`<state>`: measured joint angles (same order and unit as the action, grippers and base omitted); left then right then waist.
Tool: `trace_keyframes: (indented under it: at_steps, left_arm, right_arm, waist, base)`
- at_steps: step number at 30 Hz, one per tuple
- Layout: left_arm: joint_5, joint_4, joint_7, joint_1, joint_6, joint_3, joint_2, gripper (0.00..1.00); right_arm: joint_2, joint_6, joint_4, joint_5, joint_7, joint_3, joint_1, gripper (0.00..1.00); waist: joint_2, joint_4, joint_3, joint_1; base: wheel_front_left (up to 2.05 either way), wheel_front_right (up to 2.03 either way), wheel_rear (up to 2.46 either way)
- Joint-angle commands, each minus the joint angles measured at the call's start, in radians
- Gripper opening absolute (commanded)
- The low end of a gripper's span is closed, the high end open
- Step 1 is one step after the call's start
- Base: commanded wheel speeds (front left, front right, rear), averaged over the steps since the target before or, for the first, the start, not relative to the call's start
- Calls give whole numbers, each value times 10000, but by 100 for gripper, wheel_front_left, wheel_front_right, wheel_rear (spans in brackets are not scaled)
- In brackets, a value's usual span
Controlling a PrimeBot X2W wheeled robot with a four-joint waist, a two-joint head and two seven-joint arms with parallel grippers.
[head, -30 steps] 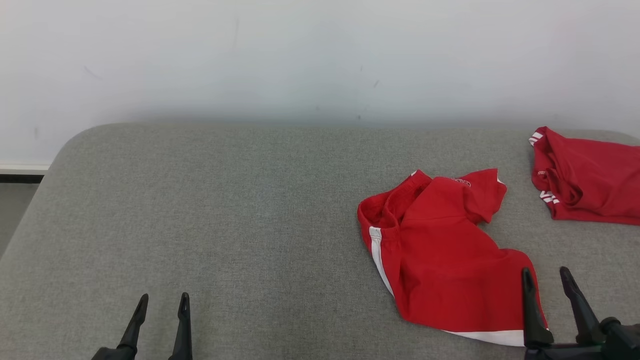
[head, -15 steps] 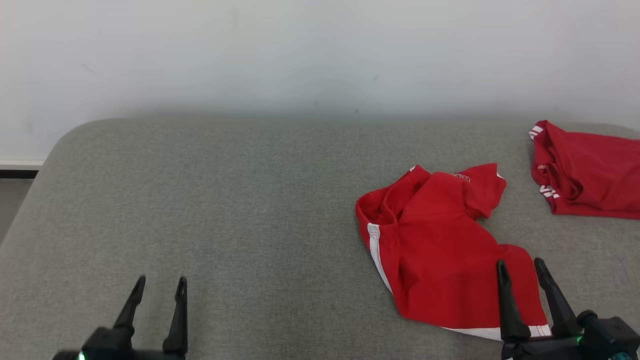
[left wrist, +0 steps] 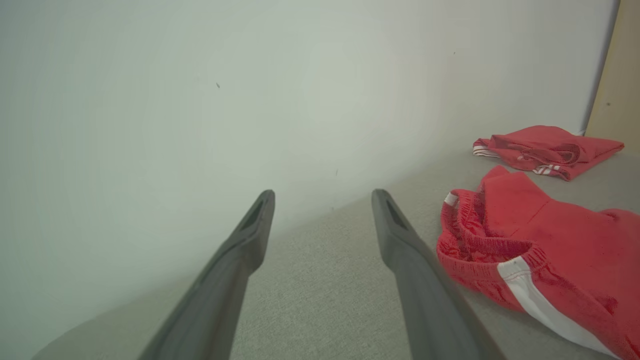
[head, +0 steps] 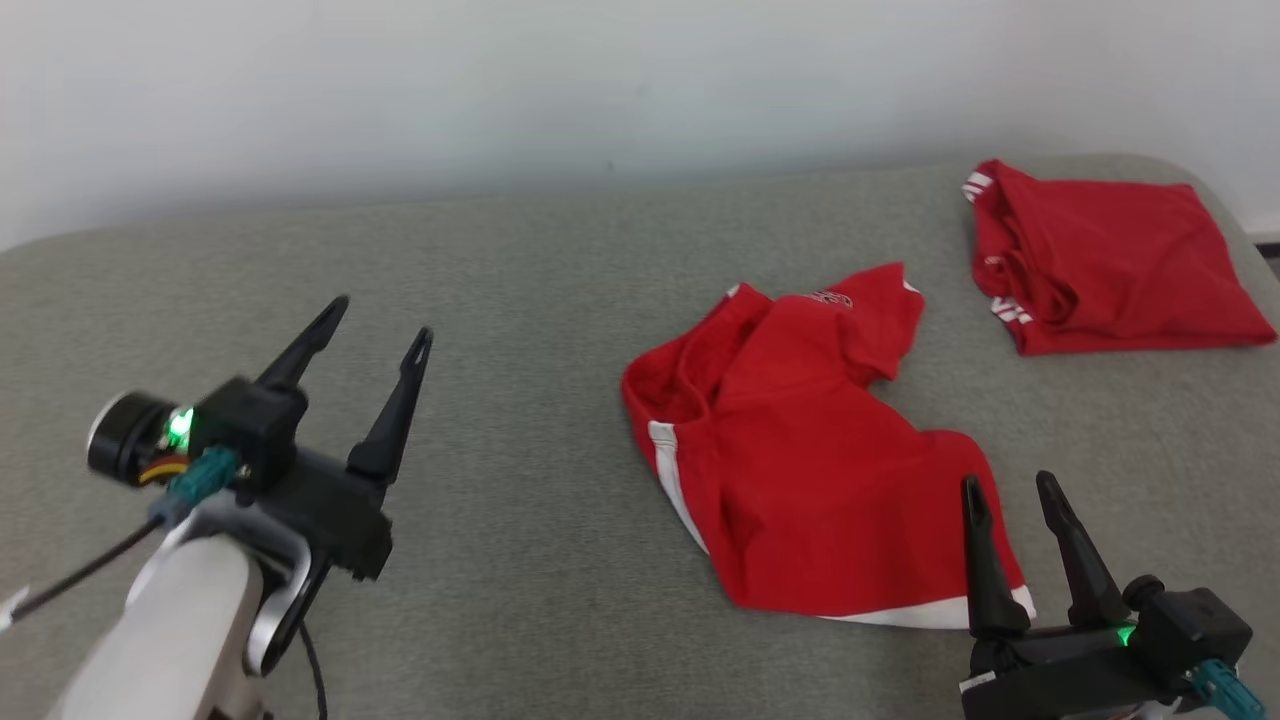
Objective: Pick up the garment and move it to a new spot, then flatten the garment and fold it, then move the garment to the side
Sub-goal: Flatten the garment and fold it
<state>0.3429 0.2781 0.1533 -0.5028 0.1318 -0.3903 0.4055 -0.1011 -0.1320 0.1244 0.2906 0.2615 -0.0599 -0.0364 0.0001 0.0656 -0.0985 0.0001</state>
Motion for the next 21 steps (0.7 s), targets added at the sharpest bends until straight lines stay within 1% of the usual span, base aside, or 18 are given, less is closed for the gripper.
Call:
trace_keyframes:
  at_steps: [1, 6, 7, 9, 17, 21]
  left_arm:
    - [193, 24, -63, -211, -28, -139, 69, 100]
    - [1359, 103, -804, -1617, -28, -2063, 848, 100]
    - [1777, 150, -973, -2107, -28, -2751, 1094, 100]
    - [2105, 210, -1125, -2511, -28, -3418, 1272, 100]
    - [3190, 214, -1705, -4077, -28, -6704, 2212, 100]
    - [3672, 174, -1790, -4720, -28, -8063, 2573, 100]
  right_arm:
    - [51, 32, -3, 38, 45, -18, -133, 100]
    - [195, 32, 65, 99, 46, -14, -321, 100]
    - [245, 32, 75, 133, 46, -9, -407, 100]
    - [285, 32, 94, 159, 46, 11, -452, 100]
    - [391, 32, 108, 187, 46, 43, -646, 100]
    - [422, 33, 107, 202, 46, 95, -652, 100]
  waist:
    - [-1, 662, -540, -1]
    - [-1, 1388, -885, -1]
    - [-1, 1654, -1032, -1]
    - [-1, 1883, -1156, -1]
    - [-1, 2539, -1473, -1]
    - [-1, 2724, -1507, -1]
  base:
    - [0, 0, 0]
    - [0, 0, 0]
    - [0, 0, 0]
    - [0, 0, 0]
    - [0, 0, 0]
    - [0, 0, 0]
